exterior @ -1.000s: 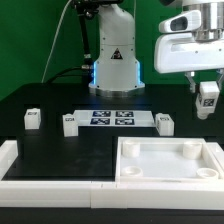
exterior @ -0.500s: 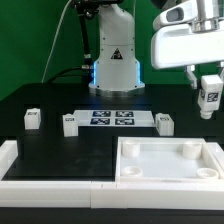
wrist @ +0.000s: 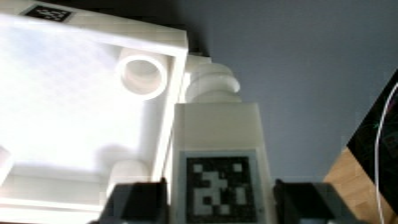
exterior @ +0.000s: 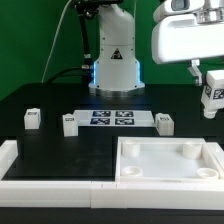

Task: Assemble one leg

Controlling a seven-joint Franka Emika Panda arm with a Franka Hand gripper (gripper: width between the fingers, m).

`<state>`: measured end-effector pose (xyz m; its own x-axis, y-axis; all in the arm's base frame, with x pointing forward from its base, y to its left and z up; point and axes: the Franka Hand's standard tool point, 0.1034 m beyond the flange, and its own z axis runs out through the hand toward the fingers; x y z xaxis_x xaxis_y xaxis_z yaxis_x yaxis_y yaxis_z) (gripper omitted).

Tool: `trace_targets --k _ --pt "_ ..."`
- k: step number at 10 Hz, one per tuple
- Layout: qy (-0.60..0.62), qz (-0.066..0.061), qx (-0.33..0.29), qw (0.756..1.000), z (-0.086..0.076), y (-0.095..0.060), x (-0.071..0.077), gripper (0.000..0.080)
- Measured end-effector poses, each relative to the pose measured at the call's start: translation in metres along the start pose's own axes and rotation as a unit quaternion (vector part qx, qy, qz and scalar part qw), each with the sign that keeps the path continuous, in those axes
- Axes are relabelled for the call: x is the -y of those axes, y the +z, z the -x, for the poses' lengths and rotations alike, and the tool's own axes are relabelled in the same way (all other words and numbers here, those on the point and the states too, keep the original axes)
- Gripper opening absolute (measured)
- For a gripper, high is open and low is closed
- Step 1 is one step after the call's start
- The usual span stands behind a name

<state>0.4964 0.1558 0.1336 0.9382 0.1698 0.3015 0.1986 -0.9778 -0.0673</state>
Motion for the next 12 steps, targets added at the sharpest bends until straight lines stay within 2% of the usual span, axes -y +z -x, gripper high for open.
trace_targets --k 1,2,5,7,8,9,12 --pt "-0.018 0.001 0.0 1.0 -0.001 0.001 -0.005 0.0288" --pt "-0.034 0.006 -0.001 0.999 -0.008 0.005 -0.024 0.0288" --pt "-0.027 0.013 -0.029 0.999 -0.052 0.01 -0.06 0.0288" --pt "-0.043 0.016 -0.04 0.998 -0.073 0.015 -0.071 0.0288" --pt "-0.055 0.016 -0.043 0.997 -0.08 0.023 -0.076 0.0288" --pt "-0.065 0.014 -0.047 0.997 -0.083 0.031 -0.075 0.0288" --pt "-0.066 0.017 -0.061 0.996 -0.083 0.031 -0.076 0.0288"
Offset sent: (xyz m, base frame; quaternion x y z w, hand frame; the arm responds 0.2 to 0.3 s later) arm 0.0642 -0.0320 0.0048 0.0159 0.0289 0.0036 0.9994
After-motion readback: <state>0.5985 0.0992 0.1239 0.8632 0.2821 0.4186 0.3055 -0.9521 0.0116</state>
